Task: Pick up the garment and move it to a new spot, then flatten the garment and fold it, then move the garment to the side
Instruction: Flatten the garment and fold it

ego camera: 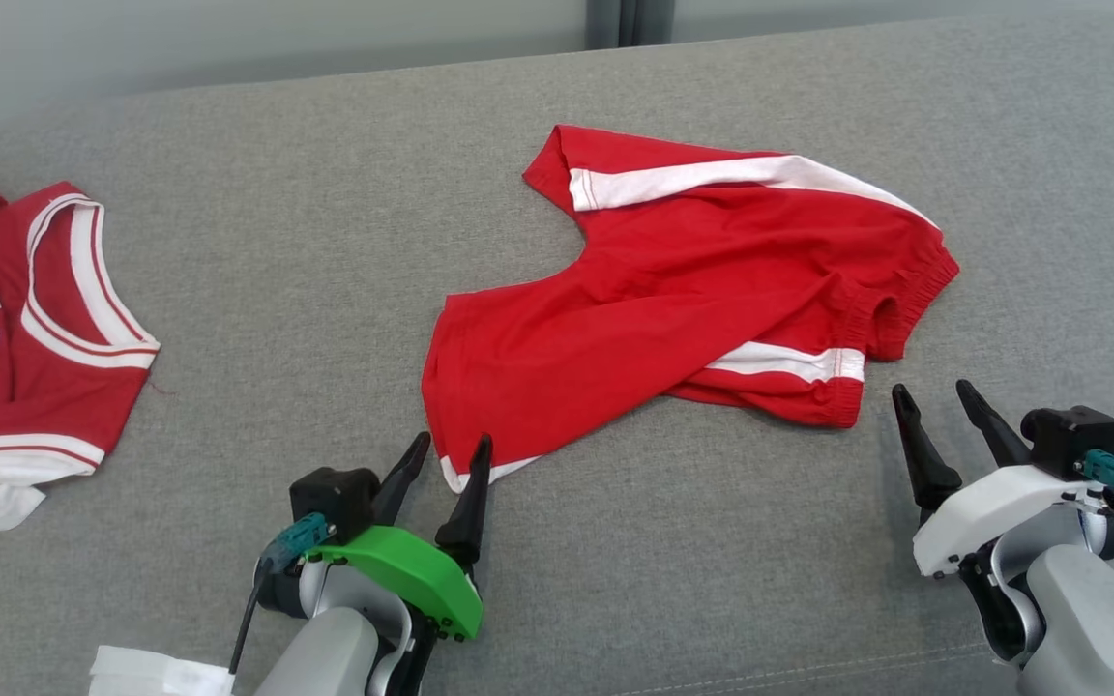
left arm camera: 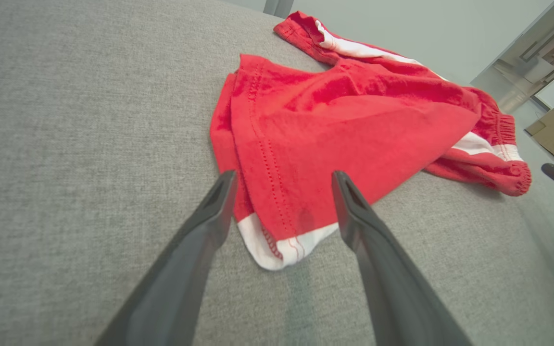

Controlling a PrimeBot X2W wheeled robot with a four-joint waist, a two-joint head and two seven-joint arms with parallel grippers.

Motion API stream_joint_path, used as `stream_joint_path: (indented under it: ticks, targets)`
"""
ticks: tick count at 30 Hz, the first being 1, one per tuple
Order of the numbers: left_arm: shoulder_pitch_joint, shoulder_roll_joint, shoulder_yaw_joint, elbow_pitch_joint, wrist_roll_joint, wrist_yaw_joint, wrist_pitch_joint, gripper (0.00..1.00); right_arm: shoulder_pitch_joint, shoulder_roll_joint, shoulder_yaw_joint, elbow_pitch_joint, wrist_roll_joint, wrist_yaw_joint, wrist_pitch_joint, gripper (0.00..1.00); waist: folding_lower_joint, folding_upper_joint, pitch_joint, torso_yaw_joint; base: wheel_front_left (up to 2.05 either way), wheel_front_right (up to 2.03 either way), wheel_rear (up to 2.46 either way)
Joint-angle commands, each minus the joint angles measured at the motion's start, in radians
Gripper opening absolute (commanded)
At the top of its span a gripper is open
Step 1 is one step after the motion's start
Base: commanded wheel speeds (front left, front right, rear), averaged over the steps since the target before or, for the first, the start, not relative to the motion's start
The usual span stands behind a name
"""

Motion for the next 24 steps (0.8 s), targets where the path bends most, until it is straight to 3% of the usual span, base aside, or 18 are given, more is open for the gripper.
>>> stream_joint_path:
  ticks: [1, 18, 19, 22, 24]
  targets:
    - [0.009, 0.007, 0.008, 0.011, -0.001, -0.002, -0.001, 1.0, 0.01, 0.002, -0.001, -0.006, -0.003, -0.001, -0.003, 1.0, 0.0, 0.0, -0.011, -0.027, 0.0, 0.0, 0.0]
    - [-0.017, 0.006, 0.025, 0.044, 0.002, -0.002, -0.001, 1.0, 0.018, 0.025, -0.018, -0.025, -0.014, -0.001, -0.003, 1.0, 0.0, 0.0, 0.018, -0.063, 0.0, 0.0, 0.0]
    - [-0.018, 0.006, 0.025, 0.039, 0.004, -0.002, -0.001, 0.64, 0.017, 0.027, -0.016, -0.025, -0.015, -0.001, -0.003, 1.0, 0.0, 0.0, 0.019, -0.064, 0.0, 0.0, 0.0]
    - [-0.022, 0.006, 0.029, 0.023, 0.02, -0.002, -0.001, 0.0, 0.014, 0.03, -0.011, -0.025, -0.015, -0.001, -0.003, 1.0, 0.0, 0.0, 0.022, -0.066, 0.0, 0.0, 0.0]
    - [-0.02, 0.006, 0.02, 0.024, 0.022, -0.002, -0.001, 0.0, 0.014, 0.031, -0.007, -0.022, -0.013, -0.001, -0.003, 1.0, 0.0, 0.0, 0.023, -0.067, 0.0, 0.0, 0.0]
